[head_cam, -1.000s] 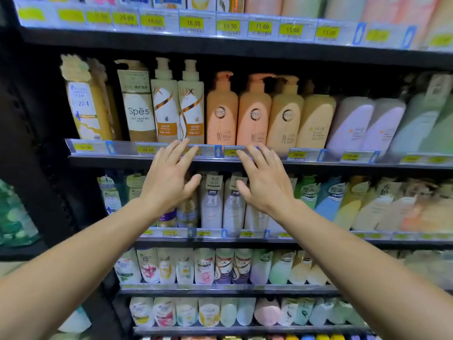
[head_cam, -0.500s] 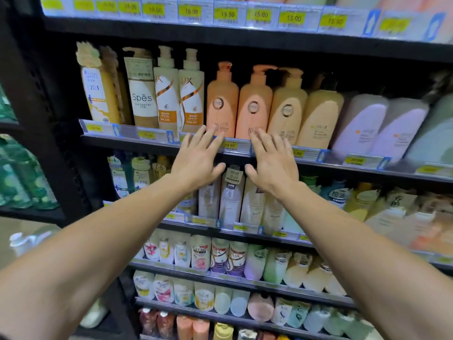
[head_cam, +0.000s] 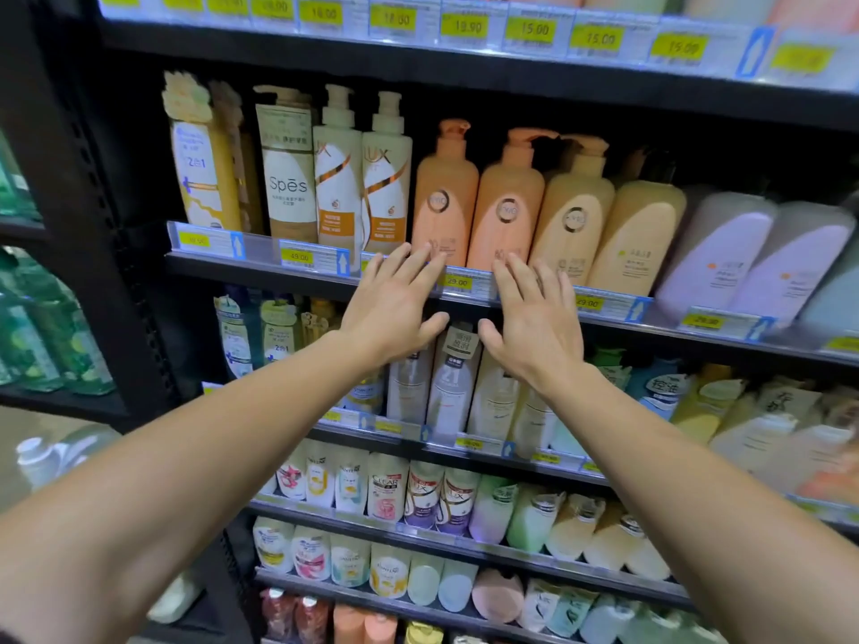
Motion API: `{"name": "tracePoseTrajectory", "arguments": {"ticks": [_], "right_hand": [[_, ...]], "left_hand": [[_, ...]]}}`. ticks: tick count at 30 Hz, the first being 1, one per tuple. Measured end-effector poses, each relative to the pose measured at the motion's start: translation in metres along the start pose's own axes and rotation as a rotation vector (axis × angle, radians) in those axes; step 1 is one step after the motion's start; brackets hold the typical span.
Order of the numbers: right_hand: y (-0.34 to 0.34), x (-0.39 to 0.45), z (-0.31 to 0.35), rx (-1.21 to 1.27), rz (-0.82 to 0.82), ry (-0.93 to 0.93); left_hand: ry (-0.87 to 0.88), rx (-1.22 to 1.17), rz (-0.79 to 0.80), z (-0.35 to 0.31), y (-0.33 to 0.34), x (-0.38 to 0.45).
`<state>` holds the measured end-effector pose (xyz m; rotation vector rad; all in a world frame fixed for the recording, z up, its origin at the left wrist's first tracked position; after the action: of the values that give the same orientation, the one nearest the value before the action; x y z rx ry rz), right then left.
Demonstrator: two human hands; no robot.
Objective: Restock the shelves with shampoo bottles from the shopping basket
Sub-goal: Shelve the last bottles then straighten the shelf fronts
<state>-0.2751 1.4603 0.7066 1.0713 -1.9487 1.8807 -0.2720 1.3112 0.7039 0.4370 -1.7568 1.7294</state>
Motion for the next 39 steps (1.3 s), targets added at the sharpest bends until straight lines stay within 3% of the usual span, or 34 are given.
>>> {"name": "tracePoseTrajectory", "arguments": {"ticks": [6,10,15,26,30,34,39], "right_hand": [[-0.018,0.024,0.061,0.103,-0.056,-0.121],[-0.011,0.042,0.110,0.102,-0.040,-0.180],[0.007,0.052,0.134,0.019,-0.032,-0.156],[0.021,0.051,0.136,-0.032,-0.012,-0.112],[0.004,0.055,0.152,0.004,-0.090,-0.165],[-0.007,0.070,0.194,0.015,-0.132,-0.276],[0.002,0.093,0.245,-0.062,-0.087,-0.365]], "left_hand": [[-0.084,-0.005,-0.163,0.069,-0.038,-0.024],[-0.152,0.079,-0.090,0.119,-0.034,-0.031],[-0.153,0.128,-0.030,0.136,-0.015,-0.031],[-0.113,0.066,-0.039,0.140,-0.006,-0.030],[-0.118,0.010,-0.146,0.153,-0.026,-0.038],[-0.216,0.048,-0.213,0.204,-0.045,-0.054],[-0.359,0.120,-0.115,0.269,-0.040,-0.070]]}}
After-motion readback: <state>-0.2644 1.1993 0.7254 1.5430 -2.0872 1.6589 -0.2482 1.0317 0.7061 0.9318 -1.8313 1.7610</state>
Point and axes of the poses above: each hand's wrist, its own x-axis towards the middle knuckle, its own y-axis out of the palm, z = x × y, the point moved 10 cm from there along x, towards the middle knuckle, and after that the axes turned 3 degrees about -z, right-handed, at the moved point
